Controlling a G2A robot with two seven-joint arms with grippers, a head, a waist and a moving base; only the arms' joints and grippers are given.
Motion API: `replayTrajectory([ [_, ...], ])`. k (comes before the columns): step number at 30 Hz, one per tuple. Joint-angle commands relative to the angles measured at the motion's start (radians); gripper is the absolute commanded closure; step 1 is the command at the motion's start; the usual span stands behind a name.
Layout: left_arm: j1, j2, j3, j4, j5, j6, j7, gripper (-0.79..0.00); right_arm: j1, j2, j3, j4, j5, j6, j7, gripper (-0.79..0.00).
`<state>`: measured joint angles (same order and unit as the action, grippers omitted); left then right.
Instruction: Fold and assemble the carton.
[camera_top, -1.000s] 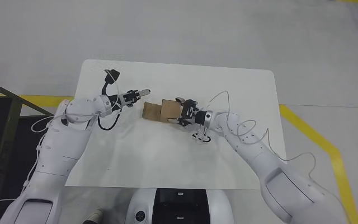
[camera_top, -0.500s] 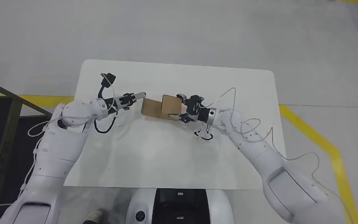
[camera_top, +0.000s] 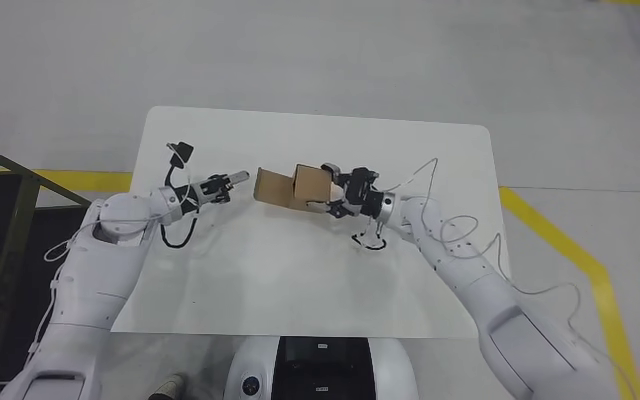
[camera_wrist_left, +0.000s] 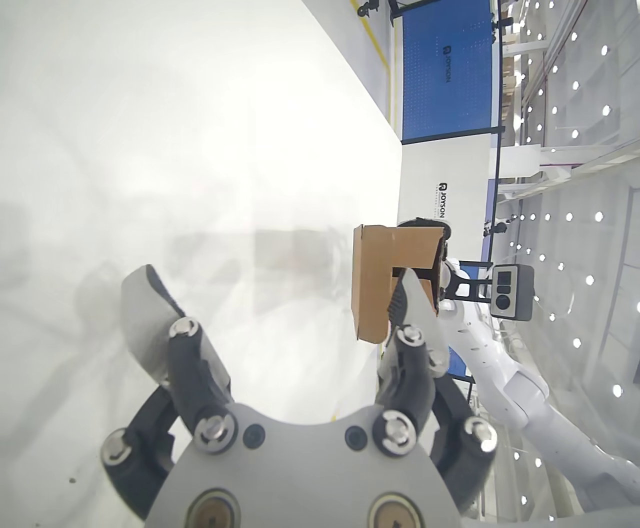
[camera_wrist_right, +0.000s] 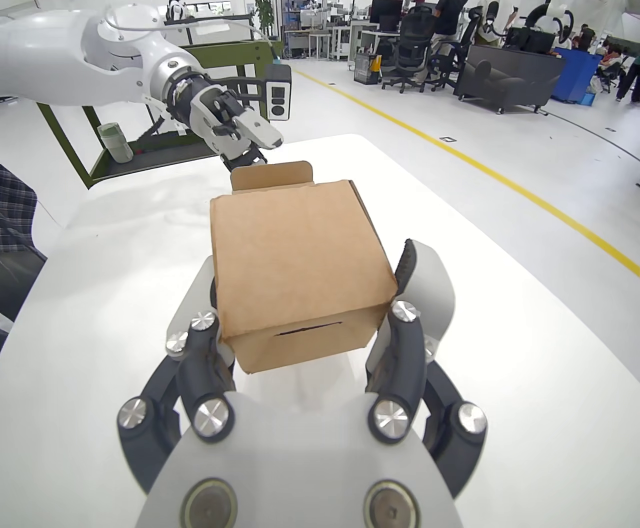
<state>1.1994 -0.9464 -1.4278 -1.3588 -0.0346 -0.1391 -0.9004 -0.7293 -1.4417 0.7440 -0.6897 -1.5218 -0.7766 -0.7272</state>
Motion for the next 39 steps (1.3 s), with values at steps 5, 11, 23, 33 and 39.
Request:
replayTrajectory([
  [5, -0.004, -0.004, 0.020, -0.005, -0.033, -0.025, -0.023, -0.348, -0.041, 0.024, 0.030, -0.077, -0.001, -0.016, 0.008, -0.092],
  [11, -0.008, -0.008, 0.036, -0.021, -0.084, -0.068, -0.049, -0.376, -0.083, 0.046, 0.058, -0.160, -0.007, -0.023, 0.039, -0.092],
  [23, 0.004, -0.009, 0.032, -0.030, -0.200, -0.154, -0.111, -0.357, -0.136, 0.072, 0.103, -0.260, 0.010, -0.039, 0.094, -0.099],
  [33, -0.009, -0.012, 0.036, -0.018, -0.304, -0.222, -0.166, -0.336, -0.160, 0.083, 0.119, -0.316, 0.028, -0.054, 0.113, -0.092],
  [39, -0.022, -0.015, 0.055, -0.019, -0.339, -0.252, -0.196, -0.326, -0.175, 0.088, 0.124, -0.345, 0.036, -0.058, 0.120, -0.086],
])
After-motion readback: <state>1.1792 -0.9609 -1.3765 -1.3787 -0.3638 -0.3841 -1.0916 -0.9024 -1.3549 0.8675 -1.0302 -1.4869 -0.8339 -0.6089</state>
